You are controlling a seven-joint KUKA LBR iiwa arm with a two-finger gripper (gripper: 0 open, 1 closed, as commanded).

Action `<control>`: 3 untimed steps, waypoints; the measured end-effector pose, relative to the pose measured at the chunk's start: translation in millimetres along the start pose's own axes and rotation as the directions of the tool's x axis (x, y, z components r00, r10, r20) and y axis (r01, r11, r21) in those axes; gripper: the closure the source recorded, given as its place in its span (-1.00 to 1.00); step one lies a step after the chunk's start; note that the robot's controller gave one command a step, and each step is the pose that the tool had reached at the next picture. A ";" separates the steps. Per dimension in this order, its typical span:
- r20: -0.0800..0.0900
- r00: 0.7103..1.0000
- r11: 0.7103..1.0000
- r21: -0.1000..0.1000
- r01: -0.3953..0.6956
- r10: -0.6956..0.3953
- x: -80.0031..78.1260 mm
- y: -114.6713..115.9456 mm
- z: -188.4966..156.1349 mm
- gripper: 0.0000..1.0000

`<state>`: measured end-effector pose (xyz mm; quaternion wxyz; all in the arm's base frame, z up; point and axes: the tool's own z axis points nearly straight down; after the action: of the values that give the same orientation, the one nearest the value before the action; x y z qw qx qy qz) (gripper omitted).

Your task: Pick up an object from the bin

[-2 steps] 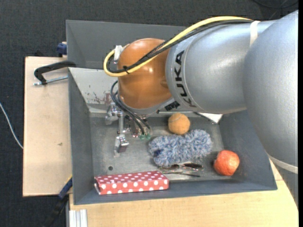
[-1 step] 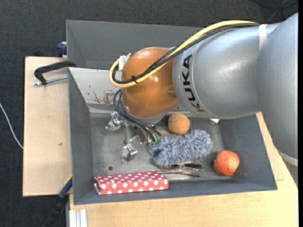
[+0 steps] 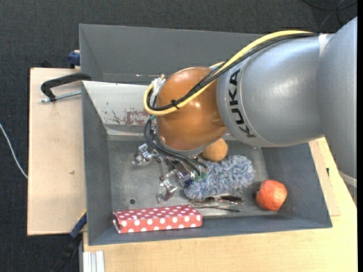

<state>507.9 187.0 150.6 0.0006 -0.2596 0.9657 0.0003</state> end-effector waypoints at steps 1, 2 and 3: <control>-0.001 0.977 0.977 0.000 -0.211 0.211 6.0 0.8 9.8 -1.00; 0.026 1.000 1.000 0.005 -0.003 0.003 9.0 0.6 55.6 -1.00; 0.039 0.999 1.000 0.008 0.004 -0.004 6.7 -0.8 63.2 -1.00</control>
Offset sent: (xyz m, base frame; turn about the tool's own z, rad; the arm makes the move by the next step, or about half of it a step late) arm -0.0177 -0.0067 -0.0691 -0.0049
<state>502.6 182.9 87.4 0.0204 -0.2613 0.9650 0.0014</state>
